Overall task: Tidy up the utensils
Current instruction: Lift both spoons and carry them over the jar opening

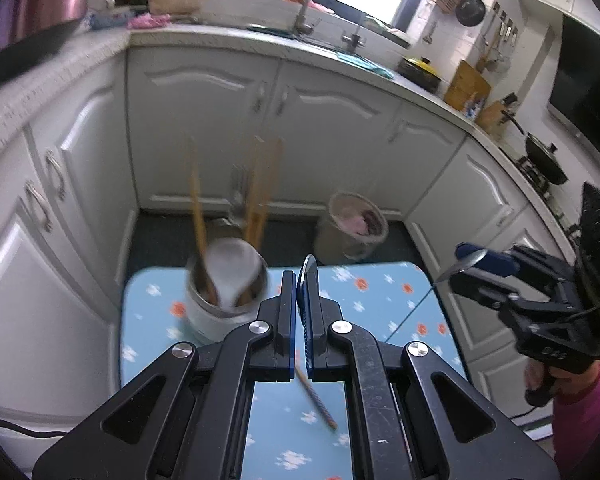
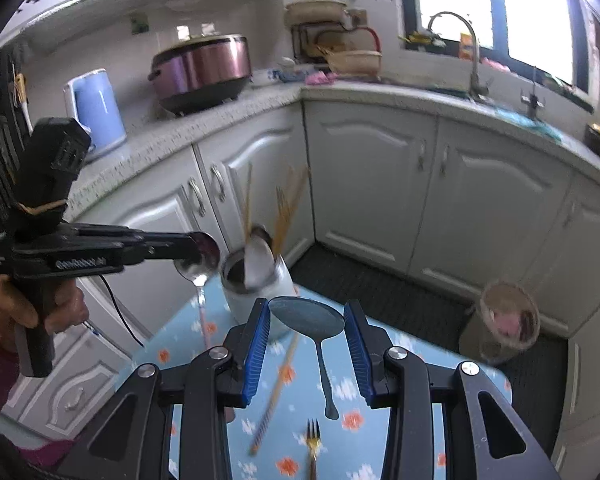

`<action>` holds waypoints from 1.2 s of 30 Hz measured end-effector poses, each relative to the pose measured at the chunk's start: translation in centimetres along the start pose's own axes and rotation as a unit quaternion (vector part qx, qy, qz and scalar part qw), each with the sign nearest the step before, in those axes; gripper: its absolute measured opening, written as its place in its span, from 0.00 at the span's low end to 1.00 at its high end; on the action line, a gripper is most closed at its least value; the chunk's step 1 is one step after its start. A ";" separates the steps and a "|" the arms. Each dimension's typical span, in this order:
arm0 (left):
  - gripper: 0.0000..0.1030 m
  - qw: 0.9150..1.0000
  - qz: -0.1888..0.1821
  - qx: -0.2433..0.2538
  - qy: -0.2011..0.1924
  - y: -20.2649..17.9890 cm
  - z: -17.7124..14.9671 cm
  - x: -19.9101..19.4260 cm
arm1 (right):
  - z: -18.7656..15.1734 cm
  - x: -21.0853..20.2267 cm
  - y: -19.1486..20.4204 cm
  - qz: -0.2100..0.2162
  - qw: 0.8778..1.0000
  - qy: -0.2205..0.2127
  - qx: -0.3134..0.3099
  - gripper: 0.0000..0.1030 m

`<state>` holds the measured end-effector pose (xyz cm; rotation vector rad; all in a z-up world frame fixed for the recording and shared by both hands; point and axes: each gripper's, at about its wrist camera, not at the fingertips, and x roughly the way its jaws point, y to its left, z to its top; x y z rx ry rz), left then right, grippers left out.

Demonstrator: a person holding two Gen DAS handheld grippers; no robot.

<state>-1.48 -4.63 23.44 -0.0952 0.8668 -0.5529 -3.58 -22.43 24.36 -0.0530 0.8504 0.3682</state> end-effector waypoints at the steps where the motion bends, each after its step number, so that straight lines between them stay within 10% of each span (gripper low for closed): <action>1: 0.01 1.000 0.009 0.000 -0.003 0.4 0.6 -0.2 | 1.0 0.1 0.4 0.004 1.000 -0.003 -0.003 0.35; 17: 0.01 0.991 0.125 0.013 -0.036 6.2 6.4 1.3 | 11.5 6.1 5.3 0.064 0.998 -0.028 -0.006 0.35; 36: 0.02 0.981 0.185 0.054 -0.020 6.9 2.9 6.3 | 6.7 13.9 2.2 0.069 0.995 0.033 0.071 0.35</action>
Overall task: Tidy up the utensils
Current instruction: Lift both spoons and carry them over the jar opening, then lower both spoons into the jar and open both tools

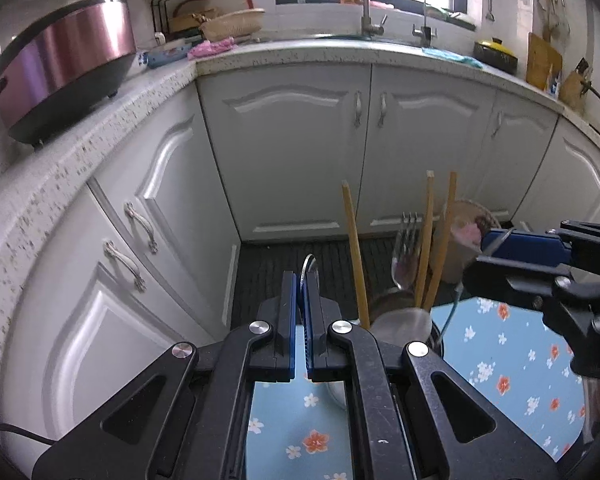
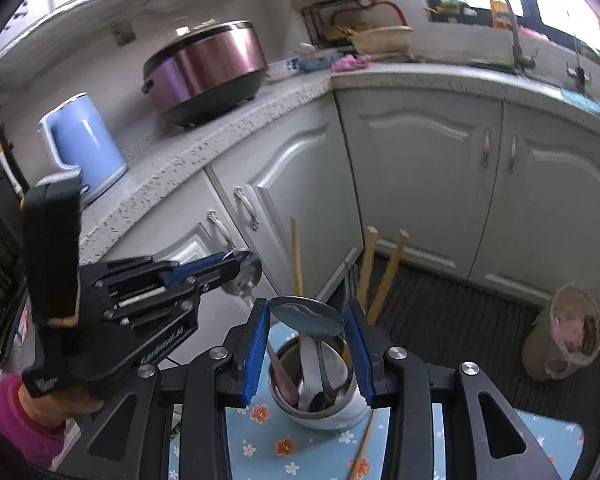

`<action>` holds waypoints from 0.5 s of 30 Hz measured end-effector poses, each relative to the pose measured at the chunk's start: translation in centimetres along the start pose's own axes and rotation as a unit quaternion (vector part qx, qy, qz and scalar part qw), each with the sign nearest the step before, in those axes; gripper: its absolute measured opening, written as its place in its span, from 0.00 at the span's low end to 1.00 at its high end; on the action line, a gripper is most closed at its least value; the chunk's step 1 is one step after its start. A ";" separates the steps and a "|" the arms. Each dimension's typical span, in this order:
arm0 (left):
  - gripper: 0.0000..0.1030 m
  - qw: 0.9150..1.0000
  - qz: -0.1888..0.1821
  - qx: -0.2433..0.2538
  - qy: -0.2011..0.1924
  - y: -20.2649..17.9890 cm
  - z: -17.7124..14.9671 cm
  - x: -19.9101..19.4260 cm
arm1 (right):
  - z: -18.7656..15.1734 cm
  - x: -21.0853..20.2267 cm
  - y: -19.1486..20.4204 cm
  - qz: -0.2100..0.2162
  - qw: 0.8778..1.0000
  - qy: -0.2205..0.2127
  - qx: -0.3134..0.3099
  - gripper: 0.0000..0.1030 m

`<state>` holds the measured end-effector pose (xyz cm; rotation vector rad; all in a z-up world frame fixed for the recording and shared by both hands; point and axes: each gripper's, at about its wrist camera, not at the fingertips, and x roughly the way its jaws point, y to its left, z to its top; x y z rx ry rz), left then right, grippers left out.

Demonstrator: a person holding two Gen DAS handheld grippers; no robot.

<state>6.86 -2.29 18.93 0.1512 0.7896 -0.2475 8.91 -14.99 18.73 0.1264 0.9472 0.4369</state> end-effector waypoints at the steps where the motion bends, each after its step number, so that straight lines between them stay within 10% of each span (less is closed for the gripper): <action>1: 0.02 1.000 -0.002 -0.002 0.004 -0.1 -0.3 0.3 | -0.3 0.3 -0.4 0.000 1.000 0.003 0.008 0.35; 15: 0.03 0.998 -0.018 -0.049 0.019 -1.1 -2.4 1.7 | -2.8 3.0 -3.4 0.000 0.996 0.028 0.081 0.39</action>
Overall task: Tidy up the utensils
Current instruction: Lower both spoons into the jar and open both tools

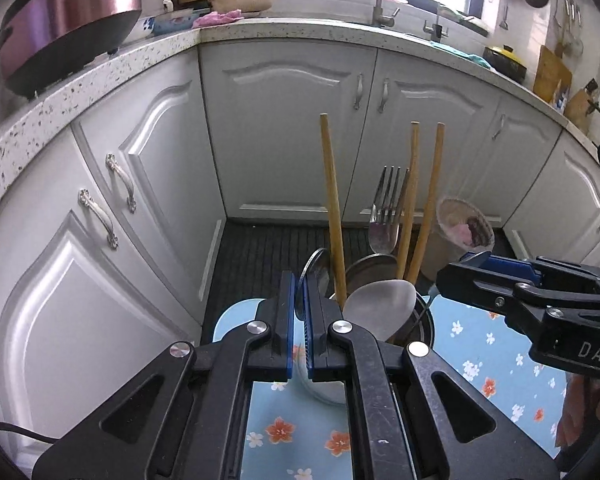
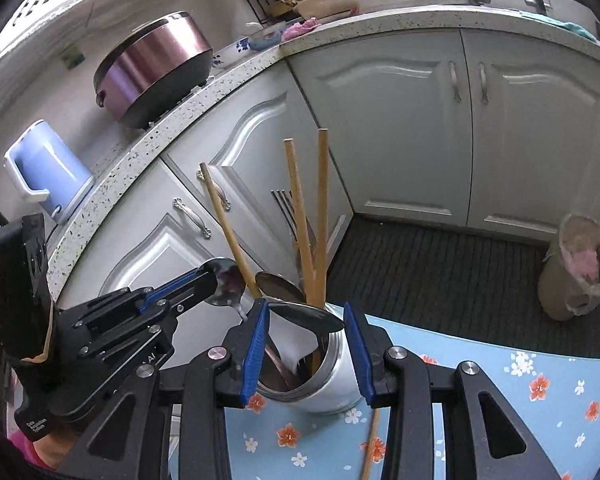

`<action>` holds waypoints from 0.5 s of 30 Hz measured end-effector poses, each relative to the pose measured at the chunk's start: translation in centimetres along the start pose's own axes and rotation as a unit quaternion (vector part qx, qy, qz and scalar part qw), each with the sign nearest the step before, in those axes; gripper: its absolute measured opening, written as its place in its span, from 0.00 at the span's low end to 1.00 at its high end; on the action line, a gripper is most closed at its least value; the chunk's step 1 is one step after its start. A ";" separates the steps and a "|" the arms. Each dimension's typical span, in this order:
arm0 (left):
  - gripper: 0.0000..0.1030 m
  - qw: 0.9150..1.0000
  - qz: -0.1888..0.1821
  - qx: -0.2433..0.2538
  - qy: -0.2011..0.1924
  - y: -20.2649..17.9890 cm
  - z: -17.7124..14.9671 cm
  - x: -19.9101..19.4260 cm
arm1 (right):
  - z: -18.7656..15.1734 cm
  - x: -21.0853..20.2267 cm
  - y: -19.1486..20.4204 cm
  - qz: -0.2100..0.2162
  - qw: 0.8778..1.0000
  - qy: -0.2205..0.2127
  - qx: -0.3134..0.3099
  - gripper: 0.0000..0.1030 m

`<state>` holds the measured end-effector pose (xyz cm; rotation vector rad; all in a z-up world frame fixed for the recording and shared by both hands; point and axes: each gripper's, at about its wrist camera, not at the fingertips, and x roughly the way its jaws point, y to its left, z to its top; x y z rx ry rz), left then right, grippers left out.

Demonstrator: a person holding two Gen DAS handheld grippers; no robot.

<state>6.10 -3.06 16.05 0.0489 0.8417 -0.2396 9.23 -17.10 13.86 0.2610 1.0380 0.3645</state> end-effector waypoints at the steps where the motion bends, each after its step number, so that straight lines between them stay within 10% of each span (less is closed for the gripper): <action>1: 0.08 1.000 -0.002 -0.003 0.002 0.1 0.0 0.0 | 0.0 -0.2 0.0 -0.001 1.000 -0.003 -0.001 0.48; 7: 0.45 1.000 -0.012 -0.024 0.004 0.4 -0.5 -0.5 | -0.2 -1.2 0.8 -0.002 1.000 -0.006 -0.017 0.49; 15: 0.48 0.999 -0.011 -0.036 0.000 0.6 -1.5 -1.7 | -1.2 -3.1 1.2 -0.023 0.999 -0.009 -0.037 0.49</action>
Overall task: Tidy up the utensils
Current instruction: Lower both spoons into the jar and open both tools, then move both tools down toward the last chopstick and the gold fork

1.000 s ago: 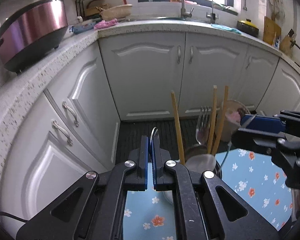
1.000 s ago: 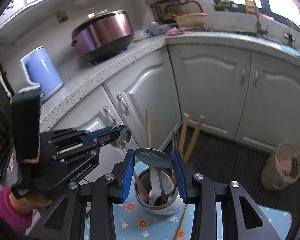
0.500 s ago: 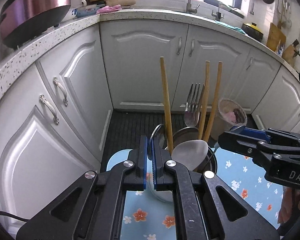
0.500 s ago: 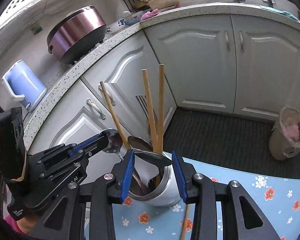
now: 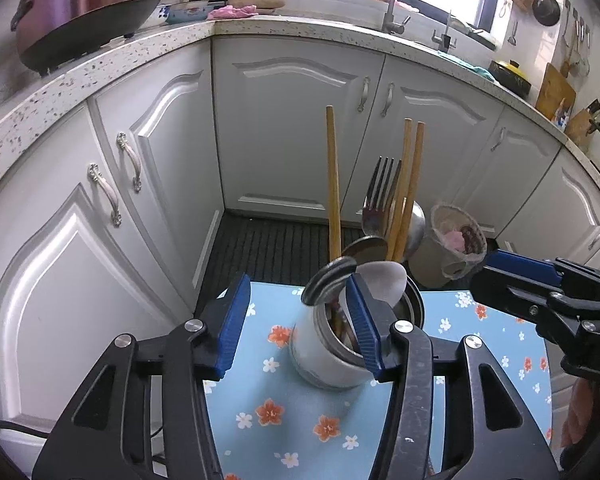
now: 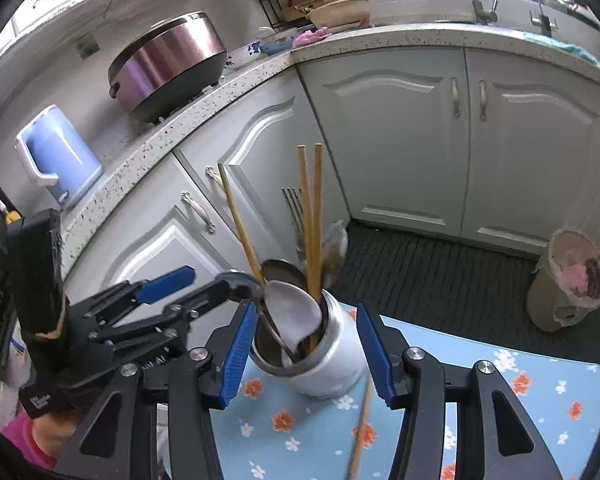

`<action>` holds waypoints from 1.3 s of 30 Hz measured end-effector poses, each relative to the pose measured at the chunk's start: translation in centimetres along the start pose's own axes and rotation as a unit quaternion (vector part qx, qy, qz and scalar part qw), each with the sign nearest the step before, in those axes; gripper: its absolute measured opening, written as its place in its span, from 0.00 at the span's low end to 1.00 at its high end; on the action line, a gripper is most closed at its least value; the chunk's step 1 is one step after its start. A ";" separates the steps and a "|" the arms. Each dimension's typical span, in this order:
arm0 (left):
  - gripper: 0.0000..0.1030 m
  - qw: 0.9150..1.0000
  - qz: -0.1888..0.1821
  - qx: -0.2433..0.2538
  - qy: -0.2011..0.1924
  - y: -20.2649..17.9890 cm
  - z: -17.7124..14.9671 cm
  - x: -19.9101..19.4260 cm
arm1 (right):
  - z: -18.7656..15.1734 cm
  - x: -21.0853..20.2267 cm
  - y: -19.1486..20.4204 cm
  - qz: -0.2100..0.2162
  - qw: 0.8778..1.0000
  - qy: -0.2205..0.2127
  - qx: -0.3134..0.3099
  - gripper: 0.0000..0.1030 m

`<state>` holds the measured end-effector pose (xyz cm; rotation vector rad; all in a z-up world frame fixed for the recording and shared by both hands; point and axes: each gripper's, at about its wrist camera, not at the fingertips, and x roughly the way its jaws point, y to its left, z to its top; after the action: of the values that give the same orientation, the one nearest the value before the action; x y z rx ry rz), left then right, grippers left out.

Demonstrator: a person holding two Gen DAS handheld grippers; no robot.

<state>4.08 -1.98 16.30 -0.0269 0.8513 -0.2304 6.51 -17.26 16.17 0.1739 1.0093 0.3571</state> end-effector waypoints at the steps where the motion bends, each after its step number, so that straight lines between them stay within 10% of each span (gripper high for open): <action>1: 0.48 1.000 -0.001 -0.001 -0.002 0.0 -0.2 -0.3 | -0.2 -0.3 0.0 -0.006 1.000 0.001 -0.004 0.49; 22: 0.48 0.998 -0.058 -0.019 0.027 -3.6 -5.8 -3.1 | -11.2 -2.9 -5.6 -0.084 0.991 0.105 0.000 0.49; 39: 0.48 0.987 -0.064 -0.042 0.138 -8.5 -11.4 4.8 | -20.4 -0.4 -7.5 -0.102 0.978 0.180 -0.006 0.49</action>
<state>-3.00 -10.49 6.21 -0.1316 1.1374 -0.3232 -9.42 -24.79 3.46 -0.0087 1.3703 0.2091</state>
